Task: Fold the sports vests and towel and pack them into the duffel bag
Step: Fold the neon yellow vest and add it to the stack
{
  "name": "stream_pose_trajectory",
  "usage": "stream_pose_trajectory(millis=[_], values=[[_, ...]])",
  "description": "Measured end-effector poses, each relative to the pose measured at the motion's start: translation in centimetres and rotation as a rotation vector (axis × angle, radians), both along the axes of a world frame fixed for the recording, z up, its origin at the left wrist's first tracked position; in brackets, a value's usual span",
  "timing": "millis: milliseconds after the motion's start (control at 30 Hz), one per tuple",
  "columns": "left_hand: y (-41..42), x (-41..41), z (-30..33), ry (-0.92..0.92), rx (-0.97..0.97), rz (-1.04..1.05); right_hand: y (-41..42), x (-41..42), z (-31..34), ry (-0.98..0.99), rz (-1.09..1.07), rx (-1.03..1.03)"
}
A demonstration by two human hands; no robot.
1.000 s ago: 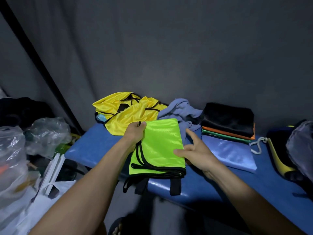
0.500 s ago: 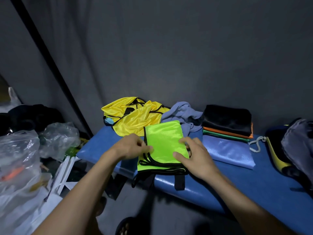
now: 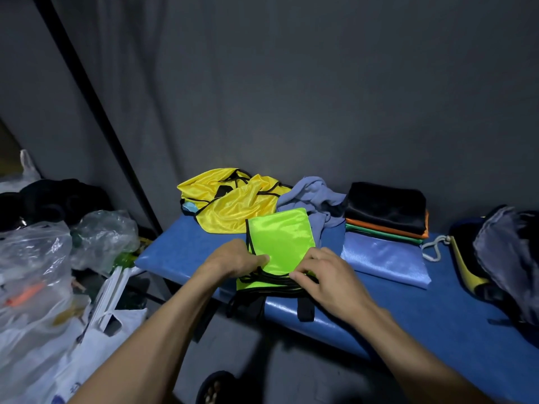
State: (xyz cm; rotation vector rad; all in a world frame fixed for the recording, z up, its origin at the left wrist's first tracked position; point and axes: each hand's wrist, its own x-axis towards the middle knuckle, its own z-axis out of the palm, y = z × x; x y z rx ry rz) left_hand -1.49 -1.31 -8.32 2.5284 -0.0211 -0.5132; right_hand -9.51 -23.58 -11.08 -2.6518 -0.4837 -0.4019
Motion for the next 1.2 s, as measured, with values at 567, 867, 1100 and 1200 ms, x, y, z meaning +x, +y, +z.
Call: stream_pose_trajectory(millis=[567, 867, 1100, 1200], values=[[-0.6, -1.1, -0.8, -0.010, -0.058, 0.106, 0.3, -0.1, -0.1, 0.040, 0.062, -0.033], [0.0, -1.6, -0.1, -0.038, -0.313, 0.208, -0.3, -0.6, -0.1, 0.037, 0.159, -0.109], [1.3, -2.0, -0.6, -0.126, 0.091, 0.134, -1.3, -1.2, 0.0, 0.134, 0.246, -0.276], [1.3, -2.3, -0.9, -0.156, 0.151, 0.112, -1.6, -1.6, 0.3, 0.188, 0.281, -0.308]])
